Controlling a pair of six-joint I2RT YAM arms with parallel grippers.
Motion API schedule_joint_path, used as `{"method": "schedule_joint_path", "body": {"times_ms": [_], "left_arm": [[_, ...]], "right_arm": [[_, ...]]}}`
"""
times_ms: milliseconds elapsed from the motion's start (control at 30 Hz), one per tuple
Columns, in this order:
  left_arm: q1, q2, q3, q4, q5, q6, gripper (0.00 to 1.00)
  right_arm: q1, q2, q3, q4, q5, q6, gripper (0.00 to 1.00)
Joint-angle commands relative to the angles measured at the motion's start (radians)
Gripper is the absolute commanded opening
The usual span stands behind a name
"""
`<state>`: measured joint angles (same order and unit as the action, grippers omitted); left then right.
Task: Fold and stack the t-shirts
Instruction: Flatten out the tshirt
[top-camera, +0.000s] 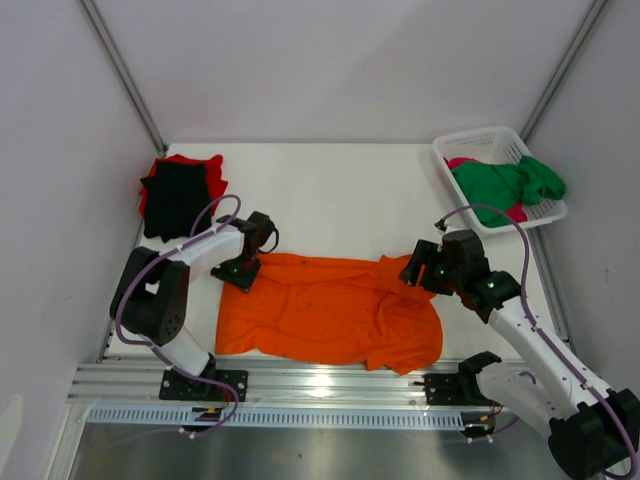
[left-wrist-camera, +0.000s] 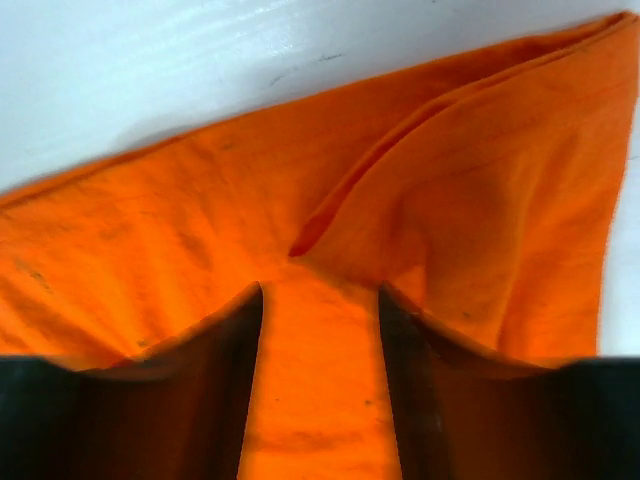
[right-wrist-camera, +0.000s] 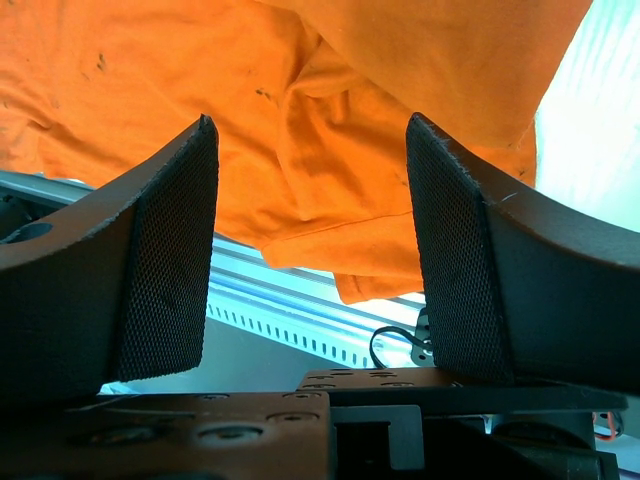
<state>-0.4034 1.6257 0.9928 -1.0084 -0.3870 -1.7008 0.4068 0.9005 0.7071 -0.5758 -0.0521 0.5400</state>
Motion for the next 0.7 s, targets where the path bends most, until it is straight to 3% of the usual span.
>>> {"method": "schedule_joint_path", "body": {"times_ms": [0, 100, 267, 367, 433, 500, 667], "left_arm": [[0.001, -0.001, -0.005, 0.039, 0.004, 0.006, 0.34], [0.002, -0.009, -0.016, 0.050, 0.000, 0.007, 0.12], [0.000, -0.006, -0.010, 0.048, -0.001, 0.010, 0.12], [0.000, -0.001, -0.003, 0.044, -0.001, 0.018, 0.22], [0.000, 0.002, 0.006, 0.027, -0.001, 0.021, 0.45], [0.000, 0.008, 0.021, 0.005, -0.009, 0.015, 0.61], [0.000, -0.001, 0.004, -0.009, -0.018, 0.004, 0.61]], "right_arm": [[-0.006, -0.021, 0.009, -0.010, 0.012, -0.020, 0.71], [-0.008, -0.018, 0.011, -0.010, 0.011, -0.025, 0.71], [-0.014, -0.015, 0.014, -0.013, 0.006, -0.029, 0.71], [-0.014, -0.015, 0.018, -0.019, 0.009, -0.034, 0.71], [-0.016, -0.015, 0.020, -0.021, 0.008, -0.037, 0.71], [-0.016, -0.017, 0.019, -0.021, 0.008, -0.035, 0.71], [-0.019, -0.020, 0.014, -0.022, 0.005, -0.031, 0.71]]}}
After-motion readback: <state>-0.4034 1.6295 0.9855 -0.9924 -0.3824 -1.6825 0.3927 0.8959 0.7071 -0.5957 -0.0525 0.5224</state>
